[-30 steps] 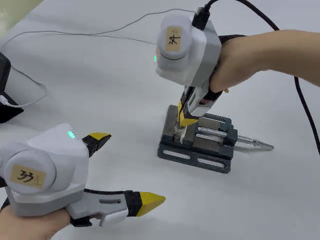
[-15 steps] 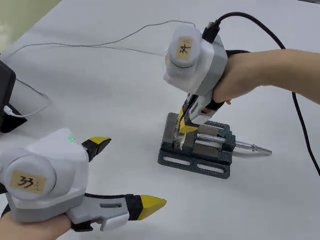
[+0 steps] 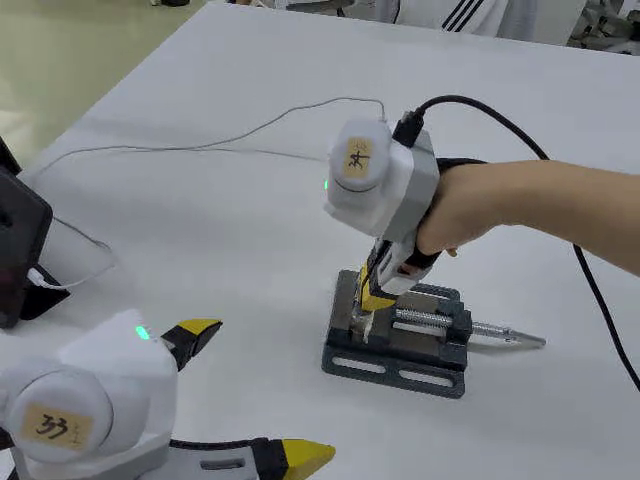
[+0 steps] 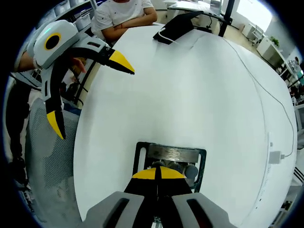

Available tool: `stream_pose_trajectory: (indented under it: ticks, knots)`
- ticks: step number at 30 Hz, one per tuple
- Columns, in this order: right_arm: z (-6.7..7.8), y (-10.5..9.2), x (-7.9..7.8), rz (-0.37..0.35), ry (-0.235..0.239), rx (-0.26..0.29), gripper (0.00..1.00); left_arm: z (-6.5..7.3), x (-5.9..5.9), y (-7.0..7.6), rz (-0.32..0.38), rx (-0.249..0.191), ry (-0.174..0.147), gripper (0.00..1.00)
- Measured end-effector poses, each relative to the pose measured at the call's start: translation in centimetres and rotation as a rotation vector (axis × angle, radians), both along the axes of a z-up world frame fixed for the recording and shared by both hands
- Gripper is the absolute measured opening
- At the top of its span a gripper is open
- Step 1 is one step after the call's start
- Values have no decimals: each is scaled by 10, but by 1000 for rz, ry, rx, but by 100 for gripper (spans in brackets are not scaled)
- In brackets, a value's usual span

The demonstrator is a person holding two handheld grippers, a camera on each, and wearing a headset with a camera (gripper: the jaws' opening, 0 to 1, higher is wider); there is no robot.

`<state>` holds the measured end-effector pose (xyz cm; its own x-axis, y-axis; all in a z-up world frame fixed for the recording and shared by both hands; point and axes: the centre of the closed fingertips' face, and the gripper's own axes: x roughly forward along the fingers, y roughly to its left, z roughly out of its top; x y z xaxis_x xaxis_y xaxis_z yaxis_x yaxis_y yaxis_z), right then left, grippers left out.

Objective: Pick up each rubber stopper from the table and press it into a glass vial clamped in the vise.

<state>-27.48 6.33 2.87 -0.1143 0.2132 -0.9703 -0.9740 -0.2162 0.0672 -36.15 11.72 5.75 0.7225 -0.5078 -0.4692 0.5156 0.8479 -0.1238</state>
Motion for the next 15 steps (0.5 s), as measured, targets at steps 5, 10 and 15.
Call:
stream_pose_trajectory:
  ticks: [5, 10, 15]
  knots:
    - [0, 2, 1, 5, -21, -11, 0, 3, 4, 1, -1, 5, -7, 96]
    - [0, 0, 1, 14, -65, 24, 0, 7, 9, 1, -9, 9, -17, 96]
    - [2, 0, 4, -50, -45, 86, 0, 9, 12, 2, -22, 21, -27, 96]
